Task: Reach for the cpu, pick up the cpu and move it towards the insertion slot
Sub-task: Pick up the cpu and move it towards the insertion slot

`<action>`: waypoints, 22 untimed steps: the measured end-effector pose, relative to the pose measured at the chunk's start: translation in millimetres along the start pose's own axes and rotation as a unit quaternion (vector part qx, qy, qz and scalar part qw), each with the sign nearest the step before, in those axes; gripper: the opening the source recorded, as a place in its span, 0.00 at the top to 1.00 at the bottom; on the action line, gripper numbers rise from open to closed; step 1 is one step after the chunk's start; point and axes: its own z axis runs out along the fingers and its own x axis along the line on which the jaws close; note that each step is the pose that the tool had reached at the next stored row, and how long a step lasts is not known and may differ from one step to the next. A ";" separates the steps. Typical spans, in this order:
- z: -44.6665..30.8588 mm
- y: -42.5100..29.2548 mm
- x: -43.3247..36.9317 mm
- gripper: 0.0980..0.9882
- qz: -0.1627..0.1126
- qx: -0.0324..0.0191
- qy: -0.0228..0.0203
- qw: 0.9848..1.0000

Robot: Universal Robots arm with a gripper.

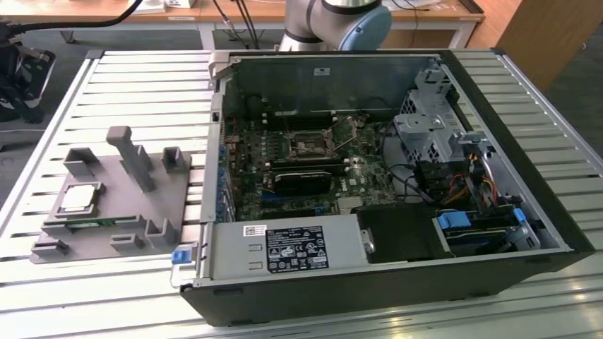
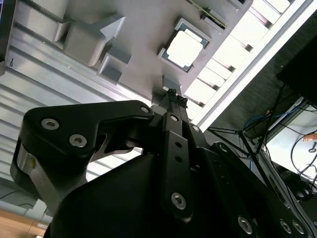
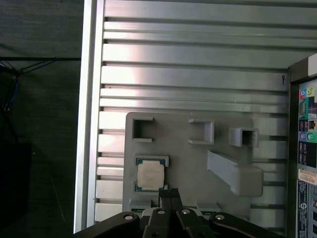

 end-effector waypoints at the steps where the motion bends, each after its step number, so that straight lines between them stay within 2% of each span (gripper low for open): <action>1: 0.1 0.0 0.1 0.99 0.000 0.000 0.000 1.000; 17: 5.8 -0.9 2.1 0.99 0.000 0.000 0.000 1.000; 22: 10.1 -4.7 4.6 0.99 0.000 0.000 0.000 1.000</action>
